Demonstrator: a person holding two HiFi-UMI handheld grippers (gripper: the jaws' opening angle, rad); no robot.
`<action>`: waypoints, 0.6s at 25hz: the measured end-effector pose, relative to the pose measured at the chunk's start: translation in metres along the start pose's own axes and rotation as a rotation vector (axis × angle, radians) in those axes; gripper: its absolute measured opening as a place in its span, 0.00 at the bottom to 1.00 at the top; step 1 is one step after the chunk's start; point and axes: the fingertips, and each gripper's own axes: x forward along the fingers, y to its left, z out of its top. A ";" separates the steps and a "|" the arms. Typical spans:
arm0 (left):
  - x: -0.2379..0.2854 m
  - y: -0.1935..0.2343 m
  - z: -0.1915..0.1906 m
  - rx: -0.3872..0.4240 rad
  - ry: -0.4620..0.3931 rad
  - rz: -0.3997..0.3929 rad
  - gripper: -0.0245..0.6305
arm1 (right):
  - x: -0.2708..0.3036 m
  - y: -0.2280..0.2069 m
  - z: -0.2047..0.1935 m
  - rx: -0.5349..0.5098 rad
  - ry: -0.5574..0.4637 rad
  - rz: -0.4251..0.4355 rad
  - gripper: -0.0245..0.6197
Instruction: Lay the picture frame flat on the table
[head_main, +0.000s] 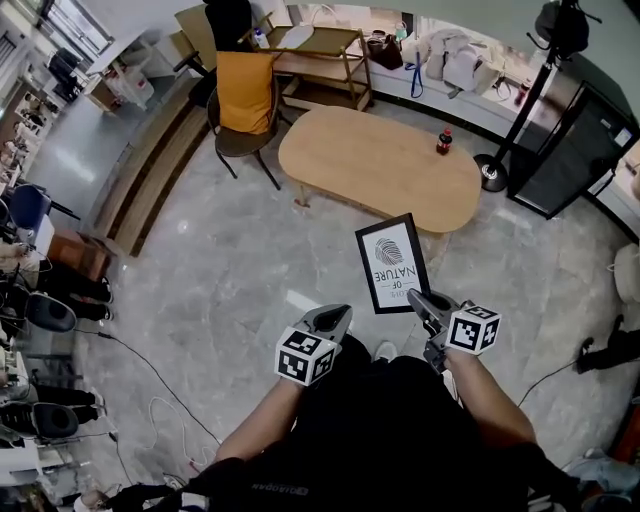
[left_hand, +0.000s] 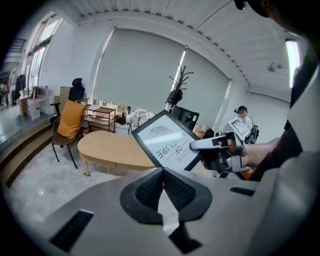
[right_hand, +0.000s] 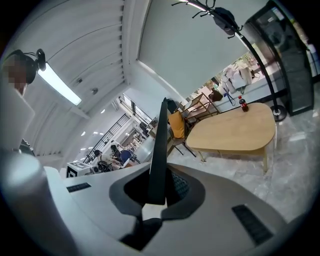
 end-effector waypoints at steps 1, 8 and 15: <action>0.007 0.011 0.001 -0.012 0.017 0.005 0.04 | 0.004 -0.005 0.005 0.004 -0.002 -0.003 0.07; 0.071 0.077 0.063 0.032 0.056 -0.075 0.04 | 0.038 -0.055 0.038 0.104 -0.056 -0.115 0.07; 0.147 0.130 0.139 0.142 0.111 -0.220 0.04 | 0.079 -0.103 0.103 0.170 -0.128 -0.271 0.07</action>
